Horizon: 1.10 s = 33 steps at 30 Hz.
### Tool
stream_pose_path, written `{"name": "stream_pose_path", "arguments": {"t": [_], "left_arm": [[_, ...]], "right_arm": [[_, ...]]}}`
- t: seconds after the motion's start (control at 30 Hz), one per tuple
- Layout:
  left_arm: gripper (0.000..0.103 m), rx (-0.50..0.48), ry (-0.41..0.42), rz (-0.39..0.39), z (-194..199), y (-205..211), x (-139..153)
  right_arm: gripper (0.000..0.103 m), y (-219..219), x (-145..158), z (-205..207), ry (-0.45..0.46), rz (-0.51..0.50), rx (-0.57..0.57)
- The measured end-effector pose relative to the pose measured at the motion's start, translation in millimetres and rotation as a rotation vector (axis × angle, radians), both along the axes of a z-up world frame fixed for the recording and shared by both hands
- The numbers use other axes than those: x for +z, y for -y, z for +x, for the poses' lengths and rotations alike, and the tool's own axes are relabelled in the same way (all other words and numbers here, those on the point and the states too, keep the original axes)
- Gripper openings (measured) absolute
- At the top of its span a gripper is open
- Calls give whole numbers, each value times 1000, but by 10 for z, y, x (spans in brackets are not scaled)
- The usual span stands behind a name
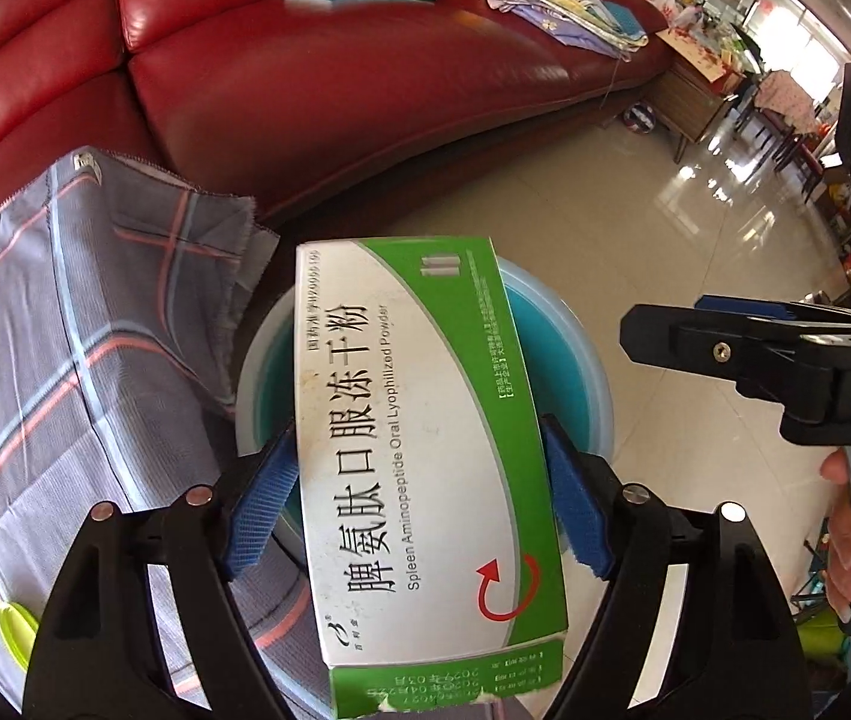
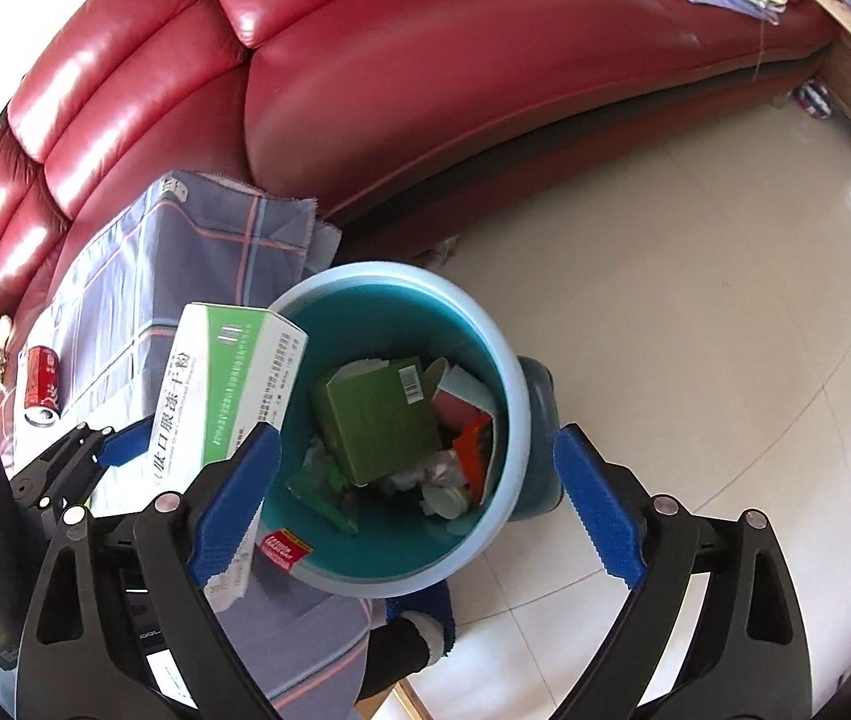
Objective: Collect trash
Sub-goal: 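Open both tools to drop the tissue and medicine box into the bin, then move both open tools back over the table toward the can and lid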
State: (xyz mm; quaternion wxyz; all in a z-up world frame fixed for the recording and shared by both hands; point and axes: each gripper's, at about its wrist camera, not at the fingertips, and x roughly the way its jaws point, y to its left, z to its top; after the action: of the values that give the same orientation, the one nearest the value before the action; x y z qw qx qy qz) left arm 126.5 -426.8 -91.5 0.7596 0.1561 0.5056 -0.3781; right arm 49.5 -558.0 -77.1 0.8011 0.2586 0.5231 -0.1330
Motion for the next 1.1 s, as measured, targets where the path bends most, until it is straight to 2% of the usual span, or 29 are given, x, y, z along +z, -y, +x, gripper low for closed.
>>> {"name": "stream_pose_path", "arguments": {"t": [0.03, 0.13, 0.57, 0.87, 1.1], "left_arm": [[88, 3, -1, 1, 2, 4, -2], [93, 22, 14, -7, 12, -31, 21], [94, 78, 6, 12, 43, -426, 78], [94, 117, 23, -13, -54, -777, 280], [94, 170, 43, -28, -150, -1217, 444]], "right_arm": [[93, -1, -10, 6, -2, 0, -3], [93, 4, -27, 10, -8, 4, -9], [98, -188, -71, 23, -46, 2, -4], [99, -470, 86, -34, -39, -4, 14], [99, -821, 241, -78, -26, -50, 51]]}}
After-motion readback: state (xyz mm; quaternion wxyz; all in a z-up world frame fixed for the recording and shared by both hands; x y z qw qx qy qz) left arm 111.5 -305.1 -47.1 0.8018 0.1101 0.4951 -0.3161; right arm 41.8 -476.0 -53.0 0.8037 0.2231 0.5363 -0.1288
